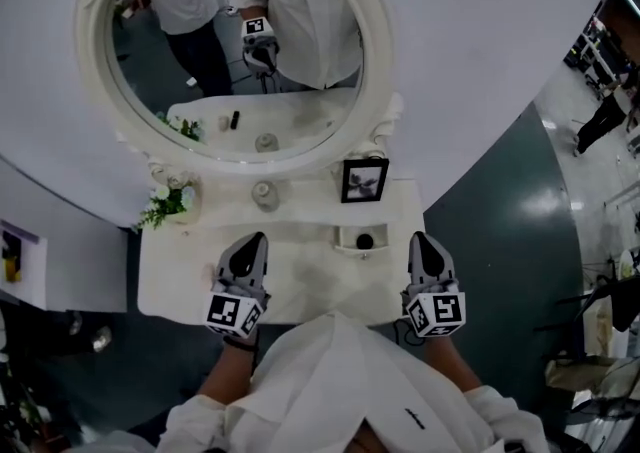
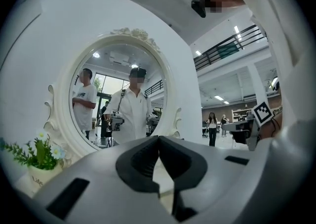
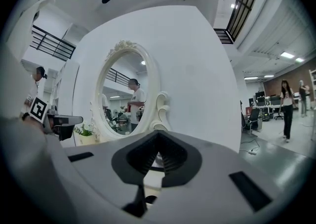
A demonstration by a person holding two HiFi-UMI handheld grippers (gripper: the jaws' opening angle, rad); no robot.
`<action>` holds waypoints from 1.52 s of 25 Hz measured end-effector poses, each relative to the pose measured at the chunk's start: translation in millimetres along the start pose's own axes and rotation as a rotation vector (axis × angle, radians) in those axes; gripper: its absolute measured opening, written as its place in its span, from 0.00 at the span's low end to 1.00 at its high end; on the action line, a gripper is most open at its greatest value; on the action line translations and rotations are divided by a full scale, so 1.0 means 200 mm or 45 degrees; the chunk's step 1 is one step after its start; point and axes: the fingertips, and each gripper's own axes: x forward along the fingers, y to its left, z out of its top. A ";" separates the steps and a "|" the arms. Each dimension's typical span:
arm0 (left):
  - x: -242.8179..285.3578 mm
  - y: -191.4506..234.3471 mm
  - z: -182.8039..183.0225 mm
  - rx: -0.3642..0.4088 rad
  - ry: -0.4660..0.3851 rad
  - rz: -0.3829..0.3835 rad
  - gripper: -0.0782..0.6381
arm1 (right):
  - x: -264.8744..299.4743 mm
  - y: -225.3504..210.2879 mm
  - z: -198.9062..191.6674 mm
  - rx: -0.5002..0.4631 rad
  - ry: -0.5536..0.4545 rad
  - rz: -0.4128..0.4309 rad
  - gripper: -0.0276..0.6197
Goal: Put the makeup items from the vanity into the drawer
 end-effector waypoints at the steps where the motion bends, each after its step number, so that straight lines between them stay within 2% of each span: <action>1: 0.00 0.00 0.00 0.000 0.002 0.003 0.15 | -0.01 -0.01 0.00 0.004 0.002 -0.009 0.07; 12: 0.01 -0.03 0.01 -0.007 -0.008 -0.013 0.15 | -0.07 -0.04 0.00 -0.008 -0.008 -0.043 0.07; 38: -0.01 -0.09 -0.05 -0.038 0.018 -0.038 0.15 | -0.12 -0.01 -0.06 -0.016 0.042 -0.034 0.07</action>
